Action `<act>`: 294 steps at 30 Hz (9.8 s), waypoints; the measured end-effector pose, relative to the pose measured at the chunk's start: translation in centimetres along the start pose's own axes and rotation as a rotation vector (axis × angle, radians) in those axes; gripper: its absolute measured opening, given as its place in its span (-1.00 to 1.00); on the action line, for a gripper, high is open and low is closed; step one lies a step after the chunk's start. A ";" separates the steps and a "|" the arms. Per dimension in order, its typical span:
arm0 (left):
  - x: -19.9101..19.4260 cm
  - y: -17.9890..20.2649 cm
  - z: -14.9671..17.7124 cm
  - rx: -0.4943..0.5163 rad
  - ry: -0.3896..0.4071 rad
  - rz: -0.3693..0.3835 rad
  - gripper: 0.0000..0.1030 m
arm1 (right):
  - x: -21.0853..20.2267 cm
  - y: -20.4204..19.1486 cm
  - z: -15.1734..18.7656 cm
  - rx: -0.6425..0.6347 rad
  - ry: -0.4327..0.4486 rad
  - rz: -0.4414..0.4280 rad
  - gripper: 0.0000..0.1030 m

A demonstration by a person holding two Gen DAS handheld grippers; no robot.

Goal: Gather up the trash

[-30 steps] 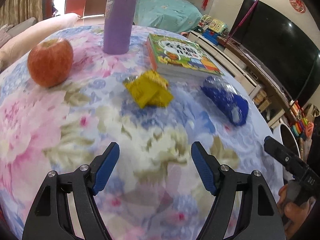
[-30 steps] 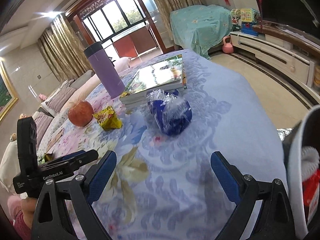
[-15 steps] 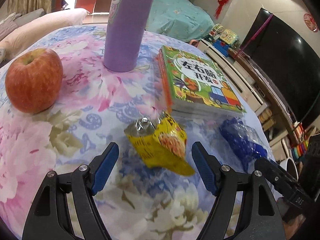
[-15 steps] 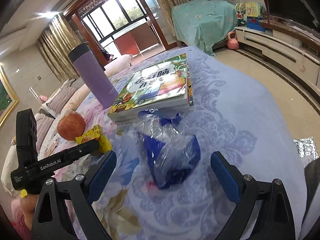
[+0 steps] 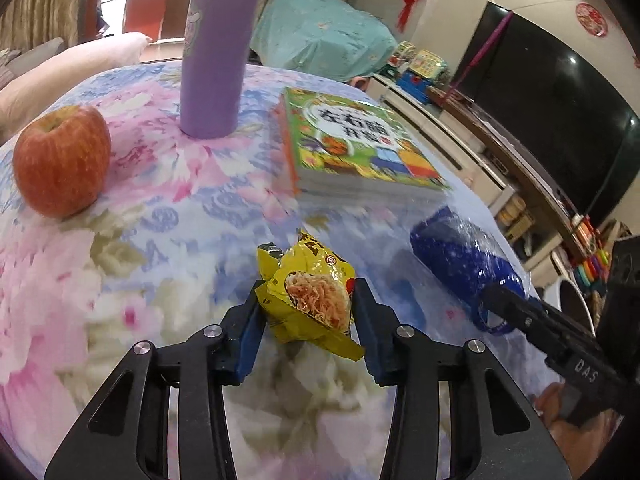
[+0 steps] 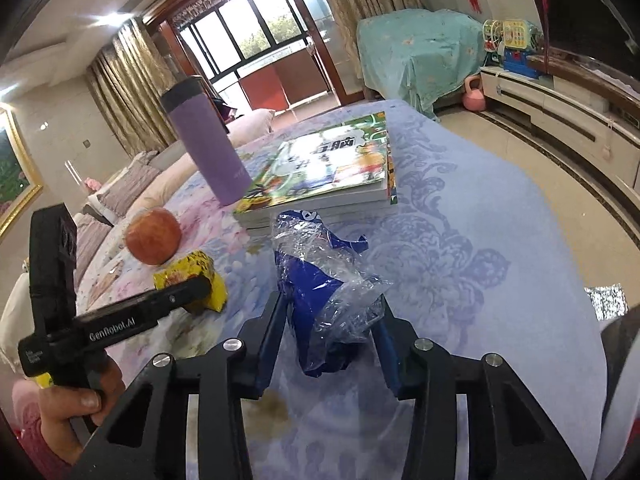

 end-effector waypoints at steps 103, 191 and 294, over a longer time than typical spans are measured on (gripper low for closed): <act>-15.7 25.2 13.6 0.471 0.071 0.289 -0.21 | -28.0 4.1 10.8 0.153 0.343 0.241 -0.17; -15.0 22.5 11.8 0.314 0.102 0.284 0.46 | -28.1 4.2 10.1 0.270 0.365 0.245 0.88; -26.7 9.8 20.8 0.205 0.589 -0.067 1.00 | -28.8 -11.9 17.1 -0.167 0.610 0.593 1.00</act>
Point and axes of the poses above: each gripper's, at about its wrist camera, not at the fingertips, and x roughly the way its jaws point, y to its right, z to its underside, the point moved 5 cm from there along x, roughly the way its jaws point, and after that the axes turned 14 degrees about -z, right-handed, at the moved point
